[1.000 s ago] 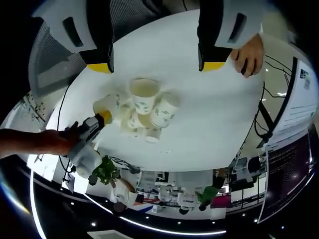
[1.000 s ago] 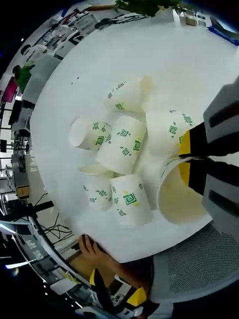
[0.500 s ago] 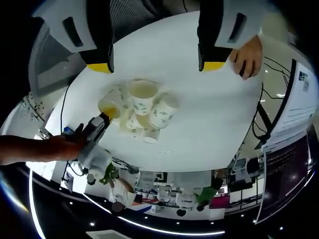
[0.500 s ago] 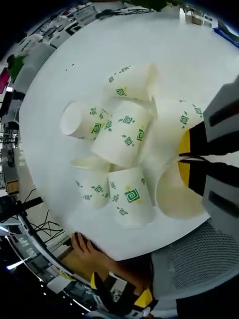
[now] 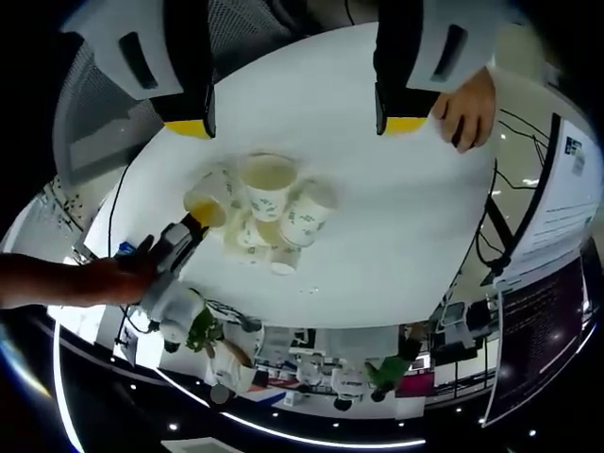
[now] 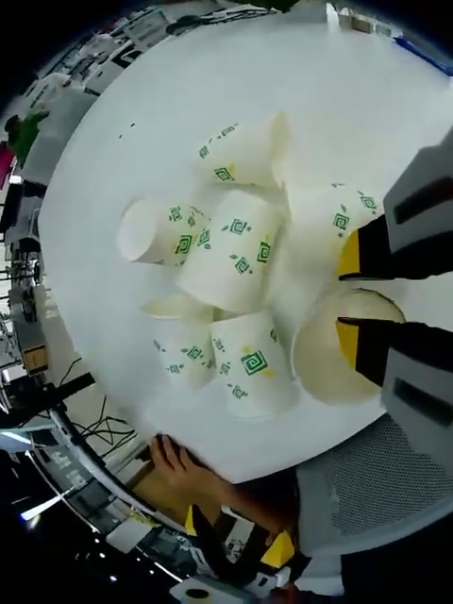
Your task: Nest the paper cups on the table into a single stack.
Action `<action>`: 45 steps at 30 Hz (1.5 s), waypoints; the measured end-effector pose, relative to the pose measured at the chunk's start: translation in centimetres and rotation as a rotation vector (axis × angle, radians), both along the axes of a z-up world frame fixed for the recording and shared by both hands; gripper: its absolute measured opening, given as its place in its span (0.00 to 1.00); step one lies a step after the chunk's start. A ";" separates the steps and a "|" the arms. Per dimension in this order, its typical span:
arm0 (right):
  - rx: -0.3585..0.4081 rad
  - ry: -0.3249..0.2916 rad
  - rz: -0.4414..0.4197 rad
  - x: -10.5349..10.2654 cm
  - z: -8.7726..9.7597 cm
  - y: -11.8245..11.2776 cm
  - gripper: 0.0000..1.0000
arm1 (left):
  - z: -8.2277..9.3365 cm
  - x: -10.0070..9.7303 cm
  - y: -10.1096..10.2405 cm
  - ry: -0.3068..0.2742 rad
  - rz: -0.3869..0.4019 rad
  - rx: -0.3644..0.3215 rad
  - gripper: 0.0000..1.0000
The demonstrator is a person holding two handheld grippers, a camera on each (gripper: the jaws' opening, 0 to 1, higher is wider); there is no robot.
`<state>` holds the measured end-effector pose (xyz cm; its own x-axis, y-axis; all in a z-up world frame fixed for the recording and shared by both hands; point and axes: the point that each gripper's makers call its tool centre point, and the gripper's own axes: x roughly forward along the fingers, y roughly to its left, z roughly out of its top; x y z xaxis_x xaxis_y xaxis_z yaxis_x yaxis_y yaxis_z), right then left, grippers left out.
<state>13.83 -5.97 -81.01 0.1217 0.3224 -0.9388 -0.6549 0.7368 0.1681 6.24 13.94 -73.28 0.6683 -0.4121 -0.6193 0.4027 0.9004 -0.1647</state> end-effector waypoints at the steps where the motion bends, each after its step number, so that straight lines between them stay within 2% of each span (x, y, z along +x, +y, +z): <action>1: 0.006 0.002 -0.004 0.1 0.1 0.0 0.16 | 0.0 0.0 -0.1 0.000 -0.001 0.001 0.68; 5: 0.054 -0.021 -0.042 0.1 1.2 -0.6 0.20 | 0.0 0.0 -0.2 0.002 -0.004 0.000 0.68; 8: 0.062 -0.056 -0.036 -0.3 2.6 -1.2 0.22 | 0.0 -0.1 -0.4 0.005 -0.010 0.000 0.67; 10: 0.076 -0.079 -0.036 0.3 2.2 -1.1 0.24 | -0.1 -0.2 -0.5 0.007 -0.013 0.000 0.67; 12: 0.154 -0.094 -0.055 0.4 3.2 -1.0 0.28 | -0.2 -0.2 -0.6 0.010 -0.019 0.004 0.67; 15: 0.227 -0.132 -0.081 0.4 4.6 -1.2 0.32 | -0.2 -0.2 -0.7 0.012 -0.025 0.006 0.67; 20: 0.231 -0.186 -0.106 0.2 5.5 -3.0 0.33 | -0.2 -0.3 -0.8 0.012 -0.034 0.010 0.67; 23: 0.260 -0.195 -0.168 -0.4 6.1 -4.2 0.35 | -0.2 -0.4 -0.9 0.015 -0.039 0.014 0.67; 25: 0.300 -0.210 -0.210 -0.3 6.2 -4.7 0.37 | -0.2 -0.4 -1.1 0.015 -0.044 0.015 0.67; 28: 0.317 -0.222 -0.237 -0.6 6.1 -5.6 0.40 | -0.3 -0.4 -1.2 0.017 -0.050 0.018 0.67; 34: 0.277 -0.245 -0.214 -1.8 4.8 -7.0 0.45 | -0.5 -0.5 -1.4 0.021 -0.061 0.021 0.66; 36: 0.273 -0.242 -0.215 -1.8 3.8 -7.6 0.46 | -0.7 -0.5 -1.4 0.024 -0.062 0.019 0.66; 41: 0.319 -0.225 -0.256 -3.0 3.6 -7.5 0.48 | -1.0 -0.6 -1.8 0.030 -0.066 0.014 0.66; 45: 0.344 -0.247 -0.261 -3.3 4.0 -7.1 0.51 | -1.3 -0.6 -2.1 0.037 -0.055 -0.015 0.66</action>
